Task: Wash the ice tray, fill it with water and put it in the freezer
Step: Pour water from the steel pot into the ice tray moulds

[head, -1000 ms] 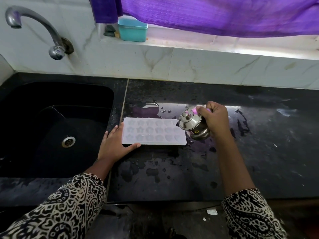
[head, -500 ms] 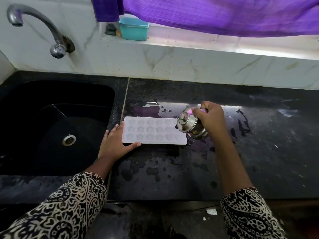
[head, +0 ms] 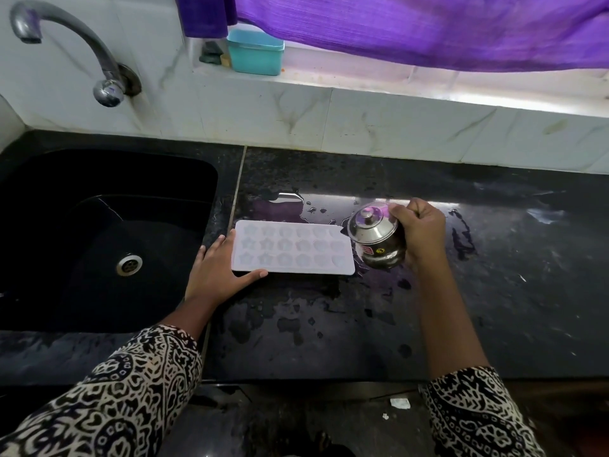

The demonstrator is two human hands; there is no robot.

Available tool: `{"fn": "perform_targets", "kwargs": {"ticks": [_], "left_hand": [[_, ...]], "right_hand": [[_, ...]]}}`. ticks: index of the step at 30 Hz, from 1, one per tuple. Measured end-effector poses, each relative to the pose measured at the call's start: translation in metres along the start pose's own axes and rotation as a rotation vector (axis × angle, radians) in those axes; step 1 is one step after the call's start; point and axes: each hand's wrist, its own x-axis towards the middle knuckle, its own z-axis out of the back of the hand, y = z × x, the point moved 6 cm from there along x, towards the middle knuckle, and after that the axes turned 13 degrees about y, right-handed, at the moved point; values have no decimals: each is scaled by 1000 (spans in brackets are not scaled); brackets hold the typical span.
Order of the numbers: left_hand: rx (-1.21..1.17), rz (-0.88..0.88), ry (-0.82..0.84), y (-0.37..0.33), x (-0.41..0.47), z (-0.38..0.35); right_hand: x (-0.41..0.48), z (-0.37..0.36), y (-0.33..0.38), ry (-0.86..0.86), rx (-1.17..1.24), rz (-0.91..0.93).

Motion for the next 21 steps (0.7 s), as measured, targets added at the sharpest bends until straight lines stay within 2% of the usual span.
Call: {"fn": "perform_targets", "kwargs": {"ticks": [3, 15, 21], "left_hand": [[-6, -1, -3, -1, -1, 2], [-1, 6, -5, -4, -3, 3], [3, 4, -1, -3, -2, 3]], "right_hand": [[-2, 10, -7, -24, 7, -8], [-10, 11, 7, 8, -349, 115], [-8, 9, 14, 13, -389, 123]]}}
